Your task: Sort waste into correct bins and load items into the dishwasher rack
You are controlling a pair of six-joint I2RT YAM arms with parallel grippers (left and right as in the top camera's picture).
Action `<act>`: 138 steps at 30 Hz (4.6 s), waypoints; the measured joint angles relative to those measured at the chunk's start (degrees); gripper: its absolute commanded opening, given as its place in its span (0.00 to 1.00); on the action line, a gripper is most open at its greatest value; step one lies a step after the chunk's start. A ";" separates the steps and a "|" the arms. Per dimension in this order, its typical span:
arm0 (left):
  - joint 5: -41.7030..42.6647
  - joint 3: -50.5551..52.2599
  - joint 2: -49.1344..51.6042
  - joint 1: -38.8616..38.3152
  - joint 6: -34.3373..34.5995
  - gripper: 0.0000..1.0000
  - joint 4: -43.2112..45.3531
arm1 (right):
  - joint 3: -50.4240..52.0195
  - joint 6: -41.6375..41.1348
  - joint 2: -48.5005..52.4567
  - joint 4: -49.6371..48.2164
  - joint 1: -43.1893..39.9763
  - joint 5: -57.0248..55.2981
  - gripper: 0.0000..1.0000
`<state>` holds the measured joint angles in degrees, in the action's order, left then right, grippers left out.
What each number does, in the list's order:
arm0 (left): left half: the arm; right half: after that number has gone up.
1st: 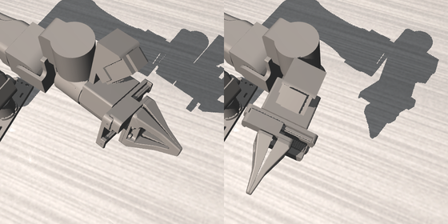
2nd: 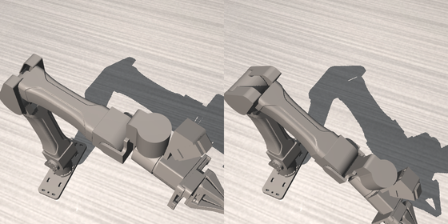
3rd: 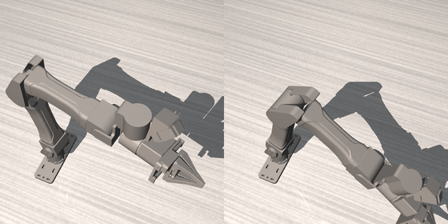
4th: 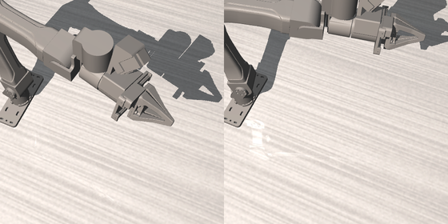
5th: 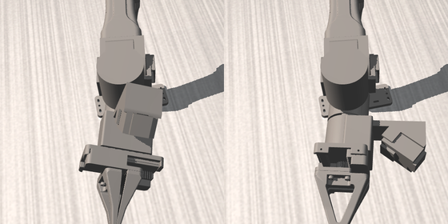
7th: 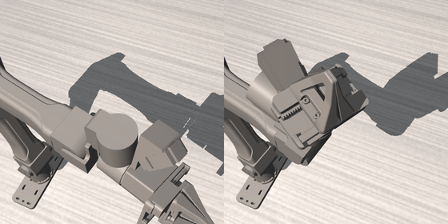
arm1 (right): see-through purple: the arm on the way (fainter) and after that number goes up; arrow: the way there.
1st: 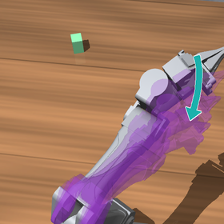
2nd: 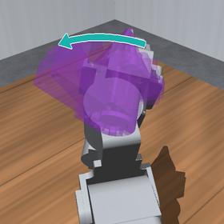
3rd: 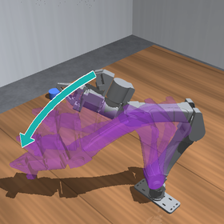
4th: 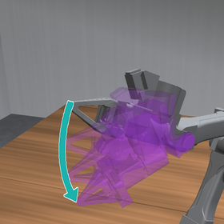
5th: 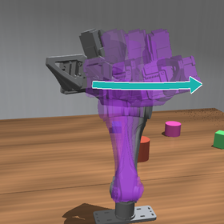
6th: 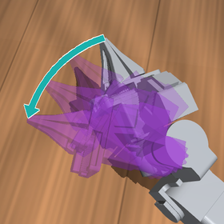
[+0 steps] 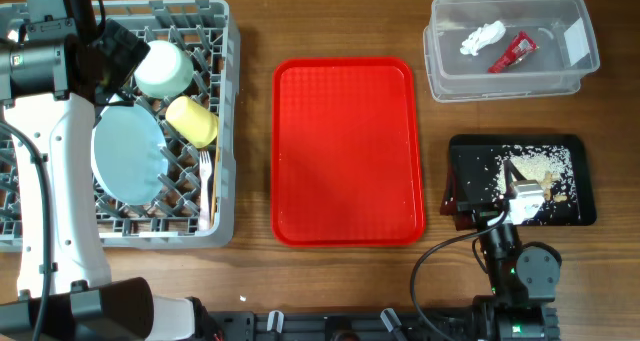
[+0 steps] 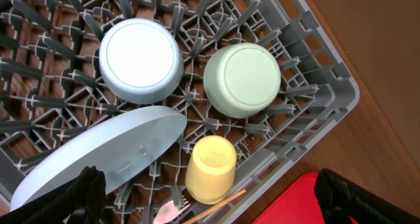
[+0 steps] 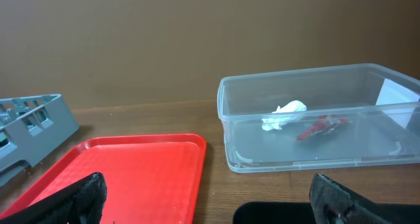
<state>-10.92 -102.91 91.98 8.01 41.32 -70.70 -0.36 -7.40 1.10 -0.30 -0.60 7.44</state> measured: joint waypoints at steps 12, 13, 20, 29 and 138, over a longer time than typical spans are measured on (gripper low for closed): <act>-0.24 0.00 0.00 -0.20 0.02 1.00 -7.48 | 0.00 0.00 0.00 -0.02 0.00 0.00 1.00; -0.42 0.09 0.00 -0.44 0.02 1.00 -8.98 | 0.00 0.00 0.00 0.00 0.00 0.00 1.00; -1.88 16.68 -4.76 -9.77 0.17 1.00 3.45 | 0.00 0.00 0.00 0.00 0.00 0.00 1.00; -2.12 50.05 -30.12 -15.96 0.17 1.00 17.00 | 0.00 0.00 0.02 0.00 0.00 0.00 1.00; 15.39 102.33 -91.23 -8.31 -32.28 1.00 66.99 | 0.00 0.02 0.02 0.02 0.00 0.00 1.00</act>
<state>4.47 -0.58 0.75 -0.30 9.04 -3.70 -0.36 -7.38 1.13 -0.27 -0.60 7.44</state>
